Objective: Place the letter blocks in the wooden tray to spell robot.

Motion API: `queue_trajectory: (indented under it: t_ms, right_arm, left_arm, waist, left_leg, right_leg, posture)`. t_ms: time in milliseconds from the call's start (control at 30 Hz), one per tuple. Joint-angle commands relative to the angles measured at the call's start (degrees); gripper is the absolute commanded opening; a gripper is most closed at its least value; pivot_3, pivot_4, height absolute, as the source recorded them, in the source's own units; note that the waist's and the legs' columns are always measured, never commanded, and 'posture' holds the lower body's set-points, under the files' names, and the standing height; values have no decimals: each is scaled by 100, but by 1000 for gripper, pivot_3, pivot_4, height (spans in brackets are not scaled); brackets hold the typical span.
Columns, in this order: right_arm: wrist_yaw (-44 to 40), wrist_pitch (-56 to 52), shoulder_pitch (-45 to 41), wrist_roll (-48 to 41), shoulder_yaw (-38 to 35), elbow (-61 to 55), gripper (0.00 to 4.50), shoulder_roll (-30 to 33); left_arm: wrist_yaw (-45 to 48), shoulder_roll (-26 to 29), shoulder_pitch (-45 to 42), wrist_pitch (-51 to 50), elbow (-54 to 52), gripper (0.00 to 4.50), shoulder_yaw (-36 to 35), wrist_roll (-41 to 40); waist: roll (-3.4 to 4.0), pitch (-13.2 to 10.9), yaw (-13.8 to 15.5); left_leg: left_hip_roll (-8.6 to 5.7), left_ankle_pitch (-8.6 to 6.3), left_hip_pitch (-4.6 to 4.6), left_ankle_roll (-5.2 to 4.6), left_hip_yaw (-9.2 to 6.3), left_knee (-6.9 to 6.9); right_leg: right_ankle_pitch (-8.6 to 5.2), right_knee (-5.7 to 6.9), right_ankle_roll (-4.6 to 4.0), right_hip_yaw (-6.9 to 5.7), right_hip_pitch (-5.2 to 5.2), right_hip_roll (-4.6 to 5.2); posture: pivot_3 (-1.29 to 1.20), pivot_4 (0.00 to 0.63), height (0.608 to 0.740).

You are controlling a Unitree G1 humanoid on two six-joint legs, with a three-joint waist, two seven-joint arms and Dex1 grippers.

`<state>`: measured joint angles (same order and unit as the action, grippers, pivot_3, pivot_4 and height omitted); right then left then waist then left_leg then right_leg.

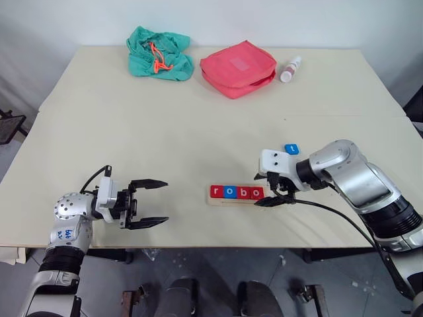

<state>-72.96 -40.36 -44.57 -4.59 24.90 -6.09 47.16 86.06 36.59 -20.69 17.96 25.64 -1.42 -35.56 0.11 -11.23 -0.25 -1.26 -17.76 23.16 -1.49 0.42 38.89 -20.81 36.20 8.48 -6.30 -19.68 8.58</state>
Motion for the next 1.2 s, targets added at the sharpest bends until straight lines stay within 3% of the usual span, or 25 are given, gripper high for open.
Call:
queue_trajectory:
  t_ms: [33,233,367,633,767,900,1200]
  right_arm:
    - [-12,-64,-100,-7,-114,-229,4483,43]
    - [107,-82,64,-235,-551,-411,4483,106]
    - [487,244,668,-550,-1549,-475,4483,198]
    - [1722,-53,1437,-641,-2866,-277,4483,91]
    - [2880,-377,1232,-640,-3343,165,4483,-545]
    - [3667,-199,848,-535,-3375,1098,4483,-1186]
    - [4252,696,396,-384,-3264,2742,4483,-1628]
  left_arm:
    - [586,-21,-15,61,-63,4500,-120,13]
    - [590,-85,-123,82,25,4500,-99,54]
    - [574,-148,-178,130,98,4500,-97,100]
    - [582,-245,-151,149,110,4500,-100,117]
    - [568,-304,-215,146,149,4500,-68,148]
    - [577,-378,-355,122,190,4500,-45,171]
    - [608,-284,-280,22,9,4500,-106,142]
  waist:
    - [0,0,1]
    - [0,0,7]
    - [-2,1,36]
    - [-2,1,15]
    - [-2,1,8]
    - [-2,1,-4]
    - [-2,1,-29]
  left_leg:
    - [0,0,0,0,0,0]
    - [0,0,0,0,0,0]
    - [-3,0,0,0,-8,2]
    - [-1,-1,-1,-1,4,-2]
    - [2,0,-3,-1,4,-2]
    - [3,0,-3,0,7,-2]
    - [-3,0,-2,-1,1,-5]
  right_leg:
    - [0,0,0,0,0,0]
    - [0,0,0,0,0,0]
    - [0,0,0,-5,7,1]
    - [0,0,0,-3,4,2]
    - [0,1,0,-3,3,1]
    - [0,7,0,-2,-1,0]
    - [0,30,0,-3,-10,4]
  posture:
    - [0,150,740]
    - [0,150,740]
    - [0,150,740]
    - [0,150,740]
    - [0,150,740]
    - [0,150,740]
    - [0,150,740]
